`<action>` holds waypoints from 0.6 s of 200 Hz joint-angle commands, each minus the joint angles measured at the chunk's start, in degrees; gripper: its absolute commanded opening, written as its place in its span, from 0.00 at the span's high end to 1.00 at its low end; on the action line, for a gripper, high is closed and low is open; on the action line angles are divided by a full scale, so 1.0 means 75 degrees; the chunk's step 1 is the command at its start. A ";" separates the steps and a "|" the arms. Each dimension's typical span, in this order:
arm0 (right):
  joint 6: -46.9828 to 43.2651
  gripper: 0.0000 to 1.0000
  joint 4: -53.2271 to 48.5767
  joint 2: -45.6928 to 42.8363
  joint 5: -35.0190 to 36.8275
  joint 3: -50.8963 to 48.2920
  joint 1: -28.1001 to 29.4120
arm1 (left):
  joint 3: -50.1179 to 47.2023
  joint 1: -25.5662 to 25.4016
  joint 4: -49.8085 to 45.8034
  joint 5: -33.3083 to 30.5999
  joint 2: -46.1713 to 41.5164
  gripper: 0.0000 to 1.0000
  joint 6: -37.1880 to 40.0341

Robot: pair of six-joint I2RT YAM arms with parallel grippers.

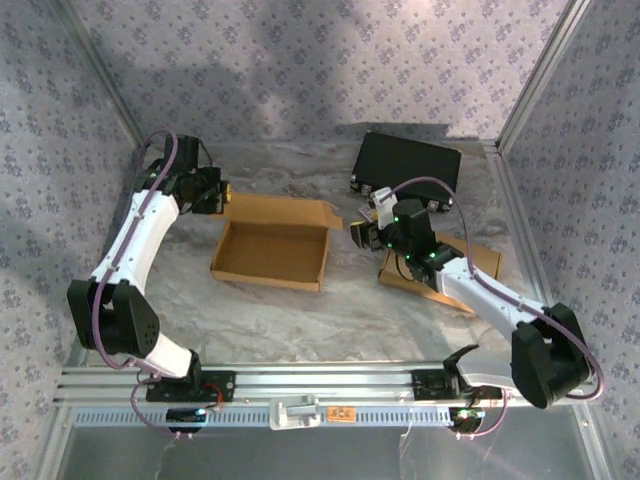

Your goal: Fold the paper box

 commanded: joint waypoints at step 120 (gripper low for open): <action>-0.2899 0.52 0.1012 0.2125 -0.0304 0.1458 0.0627 | -0.0112 -0.0027 -0.0077 0.0080 -0.0384 1.00 -0.0131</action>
